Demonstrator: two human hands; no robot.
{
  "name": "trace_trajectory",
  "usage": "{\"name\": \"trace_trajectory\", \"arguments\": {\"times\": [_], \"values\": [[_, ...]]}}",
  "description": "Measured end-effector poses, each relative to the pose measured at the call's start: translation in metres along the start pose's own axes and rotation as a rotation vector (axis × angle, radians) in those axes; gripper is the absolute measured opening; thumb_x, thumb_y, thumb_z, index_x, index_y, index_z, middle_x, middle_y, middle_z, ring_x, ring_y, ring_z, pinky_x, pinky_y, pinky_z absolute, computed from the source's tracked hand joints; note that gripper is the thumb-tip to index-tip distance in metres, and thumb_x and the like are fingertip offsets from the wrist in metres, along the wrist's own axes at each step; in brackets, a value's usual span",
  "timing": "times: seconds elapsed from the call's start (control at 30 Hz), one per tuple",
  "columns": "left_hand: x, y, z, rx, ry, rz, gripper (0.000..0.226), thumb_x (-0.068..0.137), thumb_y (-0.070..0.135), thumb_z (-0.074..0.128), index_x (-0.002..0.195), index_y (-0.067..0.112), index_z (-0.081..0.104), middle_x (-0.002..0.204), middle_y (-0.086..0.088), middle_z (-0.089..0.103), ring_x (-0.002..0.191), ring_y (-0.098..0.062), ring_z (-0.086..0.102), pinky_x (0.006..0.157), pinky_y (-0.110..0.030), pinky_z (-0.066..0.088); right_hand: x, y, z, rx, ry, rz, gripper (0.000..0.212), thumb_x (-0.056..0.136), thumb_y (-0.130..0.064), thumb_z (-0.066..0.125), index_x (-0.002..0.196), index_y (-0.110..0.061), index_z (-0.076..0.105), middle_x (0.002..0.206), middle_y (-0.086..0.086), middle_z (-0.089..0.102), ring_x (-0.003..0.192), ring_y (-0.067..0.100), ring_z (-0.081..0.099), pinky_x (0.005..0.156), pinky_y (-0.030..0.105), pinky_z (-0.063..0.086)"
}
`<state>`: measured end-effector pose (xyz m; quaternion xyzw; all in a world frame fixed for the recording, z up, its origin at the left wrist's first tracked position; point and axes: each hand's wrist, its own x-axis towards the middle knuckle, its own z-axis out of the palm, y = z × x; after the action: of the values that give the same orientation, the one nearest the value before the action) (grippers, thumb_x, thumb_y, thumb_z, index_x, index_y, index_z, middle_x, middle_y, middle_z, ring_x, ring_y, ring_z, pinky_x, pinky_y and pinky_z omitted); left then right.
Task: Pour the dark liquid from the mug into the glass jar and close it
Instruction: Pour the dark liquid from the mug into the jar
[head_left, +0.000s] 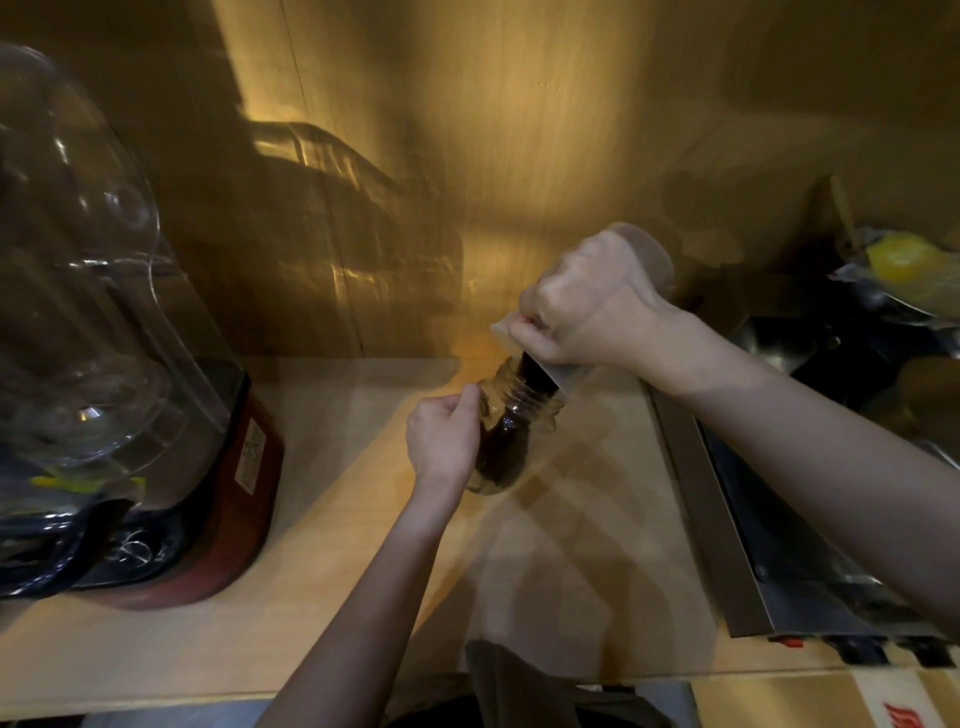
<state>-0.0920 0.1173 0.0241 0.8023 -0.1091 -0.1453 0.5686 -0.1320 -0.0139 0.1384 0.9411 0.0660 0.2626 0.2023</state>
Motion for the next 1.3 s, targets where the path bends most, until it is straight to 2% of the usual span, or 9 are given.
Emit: {"name": "trace_trajectory", "arguments": {"times": [0.17,0.47,1.03,1.2,1.3], "values": [[-0.0003,-0.0016,-0.0004,0.0,-0.016,-0.017,0.043,0.082,0.026,0.048,0.041,0.014,0.039,0.055,-0.015,0.036,0.057,-0.027,0.034,0.058,-0.035,0.03,-0.0026,-0.0029,0.0033,0.014,-0.035,-0.046,0.051,0.077,-0.035,0.039,0.034,-0.013,0.055,0.032,0.005,0.053,0.027,0.023,0.05,0.04,0.018,0.032],[-0.0011,0.001,-0.0021,-0.027,-0.01,-0.026,0.046,0.082,0.022,0.048,0.039,0.014,0.033,0.05,-0.01,0.031,0.051,-0.022,0.029,0.056,-0.034,0.026,-0.0013,-0.0038,0.0021,0.001,0.037,-0.034,0.05,0.076,-0.032,0.038,0.033,-0.012,0.054,0.03,0.003,0.051,0.026,0.022,0.048,0.044,0.018,0.023],[0.0025,0.0036,-0.0026,-0.047,0.009,-0.042,0.047,0.083,0.024,0.049,0.039,0.014,0.035,0.047,-0.008,0.031,0.051,-0.022,0.03,0.057,-0.035,0.027,0.0037,0.0008,0.0002,0.018,0.073,-0.028,0.049,0.075,-0.029,0.04,0.031,-0.011,0.052,0.028,0.005,0.047,0.024,0.022,0.045,0.045,0.017,0.021],[0.0046,0.0036,-0.0018,-0.046,0.029,-0.019,0.045,0.082,0.023,0.05,0.041,0.013,0.033,0.058,-0.015,0.029,0.057,-0.024,0.03,0.058,-0.035,0.028,0.0059,0.0012,0.002,0.026,0.08,-0.017,0.049,0.074,-0.03,0.04,0.03,-0.01,0.049,0.027,0.005,0.046,0.024,0.022,0.045,0.046,0.017,0.022],[0.0059,0.0025,-0.0007,-0.056,0.032,-0.023,0.048,0.082,0.023,0.05,0.039,0.014,0.032,0.051,-0.011,0.027,0.051,-0.022,0.027,0.057,-0.034,0.027,0.0061,0.0016,0.0047,0.009,0.08,-0.011,0.05,0.074,-0.031,0.039,0.03,-0.01,0.049,0.027,0.005,0.047,0.024,0.023,0.046,0.046,0.016,0.021]]}}
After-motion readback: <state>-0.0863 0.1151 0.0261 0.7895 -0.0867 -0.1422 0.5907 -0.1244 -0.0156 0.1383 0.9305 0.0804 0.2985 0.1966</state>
